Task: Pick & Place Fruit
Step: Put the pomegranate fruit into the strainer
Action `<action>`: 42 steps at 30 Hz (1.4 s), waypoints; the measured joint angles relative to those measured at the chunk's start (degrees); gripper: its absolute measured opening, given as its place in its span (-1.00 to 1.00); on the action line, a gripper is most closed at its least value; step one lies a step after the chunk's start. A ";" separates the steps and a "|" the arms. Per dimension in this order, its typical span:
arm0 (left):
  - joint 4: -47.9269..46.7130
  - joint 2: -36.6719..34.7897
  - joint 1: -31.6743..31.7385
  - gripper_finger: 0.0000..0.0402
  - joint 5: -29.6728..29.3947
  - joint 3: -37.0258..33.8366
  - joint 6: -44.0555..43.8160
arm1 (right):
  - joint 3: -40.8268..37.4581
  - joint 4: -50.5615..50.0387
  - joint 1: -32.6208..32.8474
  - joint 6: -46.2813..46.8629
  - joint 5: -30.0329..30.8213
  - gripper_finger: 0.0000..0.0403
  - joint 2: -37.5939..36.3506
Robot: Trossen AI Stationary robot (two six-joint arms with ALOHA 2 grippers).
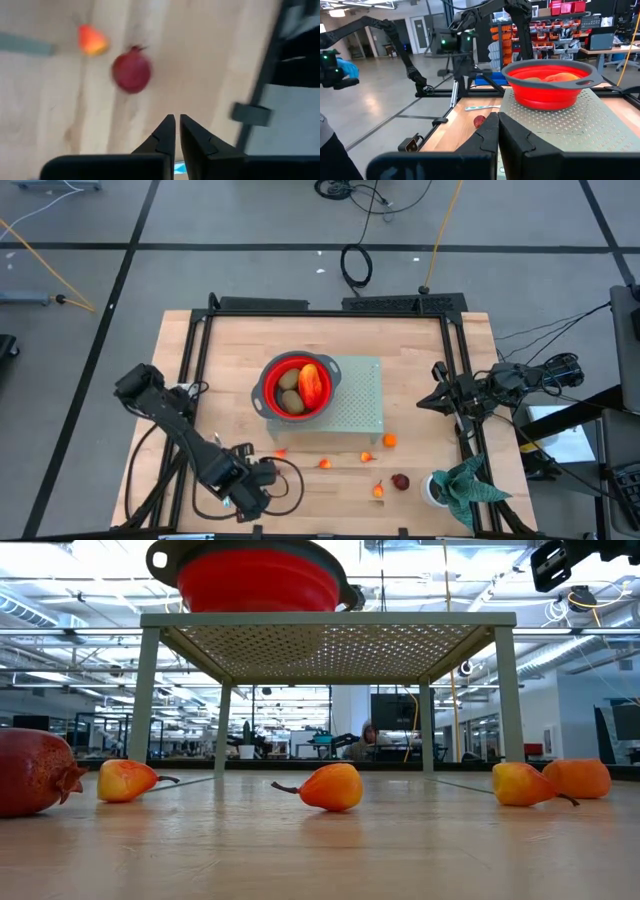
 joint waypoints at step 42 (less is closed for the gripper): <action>18.40 0.77 0.83 0.69 -12.21 -16.28 3.81 | 0.00 -0.03 0.00 0.00 0.08 -1.00 0.00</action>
